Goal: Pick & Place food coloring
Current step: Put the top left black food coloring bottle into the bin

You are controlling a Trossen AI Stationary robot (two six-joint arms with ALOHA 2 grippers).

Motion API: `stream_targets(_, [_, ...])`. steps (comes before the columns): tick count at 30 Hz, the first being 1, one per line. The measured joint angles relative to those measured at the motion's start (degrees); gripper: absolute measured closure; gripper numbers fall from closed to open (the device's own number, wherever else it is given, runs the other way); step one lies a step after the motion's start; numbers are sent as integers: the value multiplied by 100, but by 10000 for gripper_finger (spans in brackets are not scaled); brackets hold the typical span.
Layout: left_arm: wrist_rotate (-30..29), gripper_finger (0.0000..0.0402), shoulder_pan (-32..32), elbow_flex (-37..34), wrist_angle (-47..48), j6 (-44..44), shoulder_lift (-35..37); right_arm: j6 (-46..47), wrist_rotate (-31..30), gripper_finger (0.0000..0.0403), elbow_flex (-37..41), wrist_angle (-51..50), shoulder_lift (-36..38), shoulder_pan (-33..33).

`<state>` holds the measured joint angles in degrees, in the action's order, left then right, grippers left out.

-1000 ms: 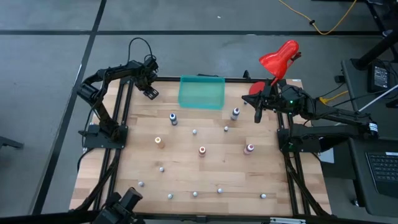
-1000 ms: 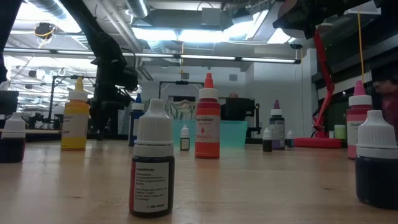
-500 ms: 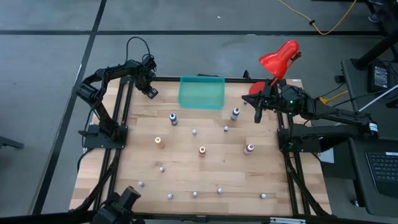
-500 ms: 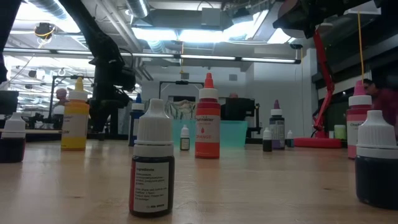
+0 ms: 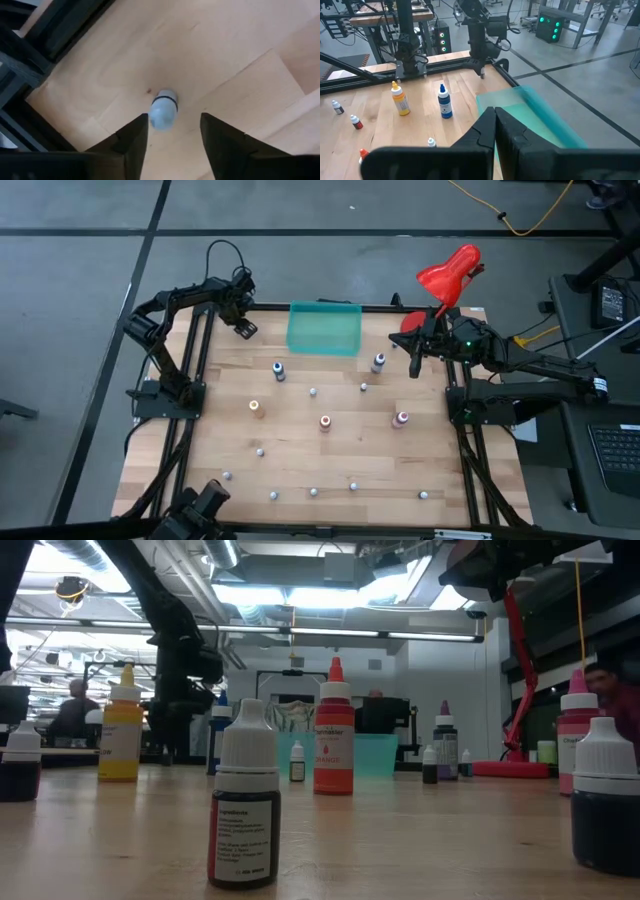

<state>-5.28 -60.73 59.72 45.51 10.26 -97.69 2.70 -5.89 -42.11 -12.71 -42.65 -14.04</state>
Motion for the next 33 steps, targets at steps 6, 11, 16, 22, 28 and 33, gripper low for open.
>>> stream_targets(6, [-17,204,-49,0,-82,-2,-2,2,2,391,0,-1,0,1])
stream_targets(11, [-18,213,-50,0,-181,-2,-2,2,2,391,0,-2,0,1])
stream_targets(16, [-19,245,-50,0,-205,-2,-2,2,4,391,0,-2,0,0])
stream_targets(22, [-109,295,-55,0,-205,-48,-2,2,4,391,0,-2,0,0])
stream_targets(28, [-98,336,-55,4,-207,-105,2,2,4,391,0,-2,1,1])
stream_targets(33, [26,348,-57,46,-62,-218,5,2,6,391,0,-2,0,0])
